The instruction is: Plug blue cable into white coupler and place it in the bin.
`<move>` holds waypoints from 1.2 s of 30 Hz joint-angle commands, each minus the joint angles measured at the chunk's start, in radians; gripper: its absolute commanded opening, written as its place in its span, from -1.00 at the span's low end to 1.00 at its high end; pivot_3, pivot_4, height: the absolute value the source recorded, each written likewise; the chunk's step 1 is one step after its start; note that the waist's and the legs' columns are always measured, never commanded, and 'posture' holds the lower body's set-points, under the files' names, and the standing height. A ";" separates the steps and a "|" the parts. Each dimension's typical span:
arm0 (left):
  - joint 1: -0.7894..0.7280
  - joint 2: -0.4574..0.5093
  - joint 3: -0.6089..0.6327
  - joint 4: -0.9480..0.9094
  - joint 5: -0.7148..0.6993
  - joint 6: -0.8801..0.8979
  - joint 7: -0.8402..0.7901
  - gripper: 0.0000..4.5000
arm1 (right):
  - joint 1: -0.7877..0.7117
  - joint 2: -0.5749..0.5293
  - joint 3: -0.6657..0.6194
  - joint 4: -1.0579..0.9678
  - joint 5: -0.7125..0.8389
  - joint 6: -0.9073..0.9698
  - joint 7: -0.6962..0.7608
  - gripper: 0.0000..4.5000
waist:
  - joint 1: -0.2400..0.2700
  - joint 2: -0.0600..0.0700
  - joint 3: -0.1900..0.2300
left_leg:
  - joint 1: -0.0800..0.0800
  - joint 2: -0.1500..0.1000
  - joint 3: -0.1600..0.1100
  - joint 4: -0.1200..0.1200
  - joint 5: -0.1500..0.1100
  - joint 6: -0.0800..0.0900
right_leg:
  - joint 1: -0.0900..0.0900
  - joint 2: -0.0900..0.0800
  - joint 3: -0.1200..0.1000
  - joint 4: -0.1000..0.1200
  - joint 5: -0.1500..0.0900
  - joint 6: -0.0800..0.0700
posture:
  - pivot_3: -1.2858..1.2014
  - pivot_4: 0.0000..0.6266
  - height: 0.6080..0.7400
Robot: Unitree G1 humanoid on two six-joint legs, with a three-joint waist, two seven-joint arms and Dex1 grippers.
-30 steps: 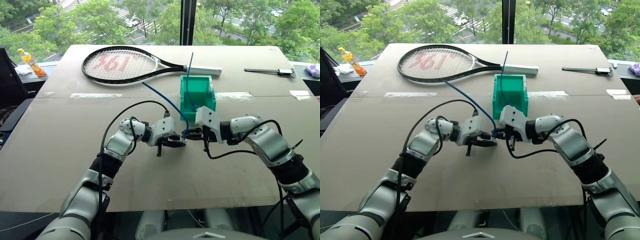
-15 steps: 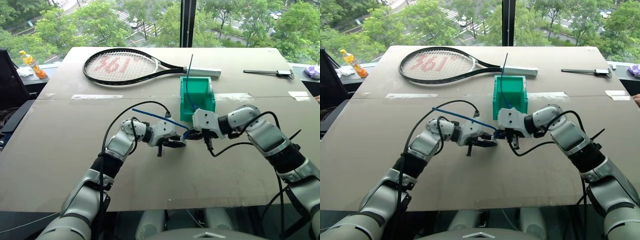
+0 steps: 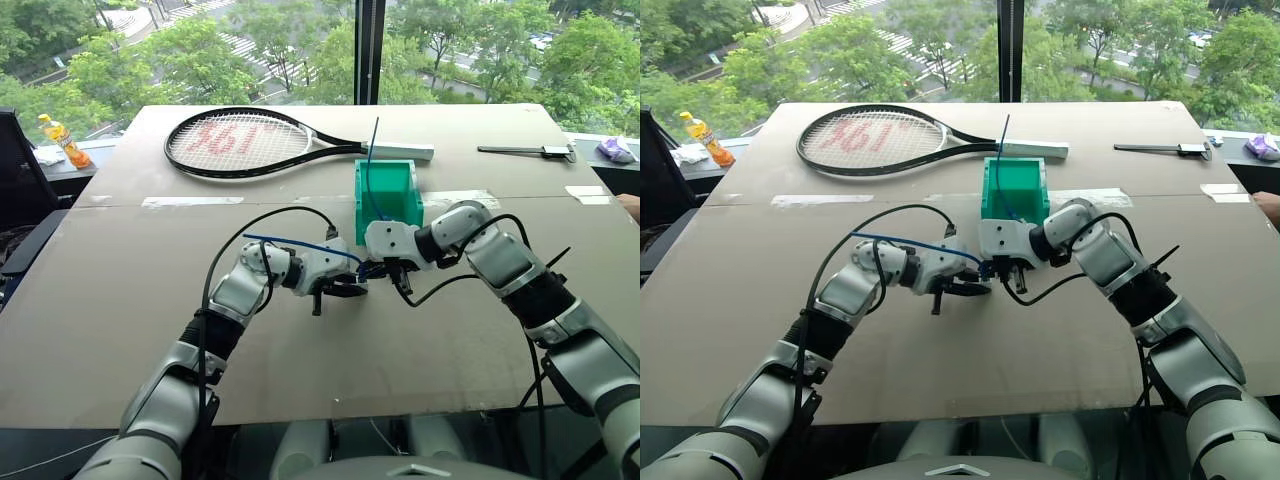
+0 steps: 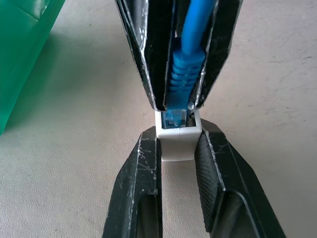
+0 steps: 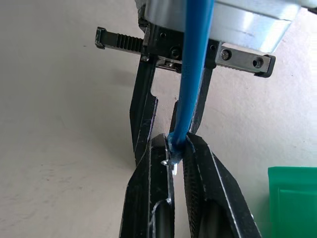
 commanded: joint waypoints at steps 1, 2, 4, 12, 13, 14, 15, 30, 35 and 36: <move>0.027 -0.012 0.031 -0.105 -0.069 0.084 -0.010 -0.85 | 0.092 0.030 -0.149 -0.076 0.082 0.034 -0.116 -0.58 | 0.000 0.002 0.005 | 0.001 0.000 0.000 0.000 0.000 0.000 | 0.001 0.000 0.000 0.000 0.000 0.000 | 0.03 -0.52 1.00; 0.033 -0.007 0.043 -0.133 -0.085 0.113 -0.011 -0.85 | 0.117 0.015 -0.206 -0.166 0.120 0.041 -0.122 -0.31 | 0.001 0.005 0.008 | -0.002 0.001 -0.001 0.000 0.000 0.000 | -0.002 0.000 0.000 0.000 0.000 0.000 | 0.03 -0.52 1.00; 0.042 0.007 0.060 -0.175 -0.100 0.148 -0.008 -0.85 | 0.159 0.008 -0.292 -0.327 0.196 0.059 -0.147 0.01 | 0.005 0.008 0.011 | -0.012 0.001 0.000 0.000 0.000 0.000 | -0.011 0.000 0.000 0.001 0.001 0.000 | 0.03 -0.52 1.00; -0.026 0.044 0.220 -0.382 -0.307 0.601 0.093 -0.85 | 0.446 -0.029 -0.539 -0.974 0.413 0.379 -0.431 0.21 | 0.015 0.006 0.013 | -0.040 -0.001 -0.005 -0.002 0.001 -0.002 | -0.037 0.000 -0.002 0.000 0.005 0.000 | 0.03 -0.52 1.00; -0.069 0.041 0.232 -0.391 -0.327 0.696 0.128 -0.85 | 0.508 -0.033 -0.553 -1.027 0.399 0.398 -0.477 0.21 | 0.025 0.004 0.014 | -0.040 -0.002 -0.006 -0.001 0.001 -0.002 | -0.037 -0.001 -0.003 0.000 0.005 0.001 | 0.03 -0.52 1.00; -0.129 0.028 0.246 -0.380 -0.354 0.801 0.161 -0.85 | 0.572 -0.033 -0.557 -1.070 0.378 0.411 -0.521 0.21 | 0.028 0.004 0.015 | -0.040 -0.002 -0.006 0.000 0.001 -0.002 | -0.036 -0.001 -0.004 0.000 0.004 0.001 | 0.03 -0.52 1.00; -0.185 0.019 0.253 -0.360 -0.379 0.885 0.176 -0.85 | 0.622 -0.034 -0.556 -1.100 0.358 0.419 -0.557 0.21 | 0.034 0.002 0.018 | -0.040 -0.003 -0.006 0.000 0.001 -0.002 | -0.036 -0.001 -0.004 0.001 0.004 0.001 | 0.03 -0.52 1.00; -0.740 -0.274 0.289 0.495 -0.243 0.860 0.505 -0.63 | 1.103 -0.028 -0.611 -1.220 0.175 0.307 -0.774 0.23 | 0.010 -0.004 0.023 | -0.034 -0.007 -0.006 0.004 0.001 -0.001 | -0.028 0.001 -0.001 0.000 0.001 0.008 | 0.03 -0.52 1.00; -0.802 -0.283 0.295 0.597 -0.215 0.791 0.493 0.37 | 1.114 -0.022 -0.615 -1.218 0.171 0.294 -0.785 0.24 | 0.008 -0.006 0.024 | -0.035 -0.007 -0.005 0.004 0.001 -0.001 | -0.028 0.000 0.001 0.000 0.001 0.008 | 0.03 -0.52 1.00; -0.804 -0.274 0.292 0.591 -0.216 0.806 0.480 0.59 | 1.113 -0.022 -0.616 -1.216 0.172 0.294 -0.787 0.24 | 0.008 -0.006 0.024 | -0.035 -0.006 -0.005 0.004 0.001 -0.001 | -0.029 0.000 0.001 0.000 0.001 0.008 | 0.03 -0.52 1.00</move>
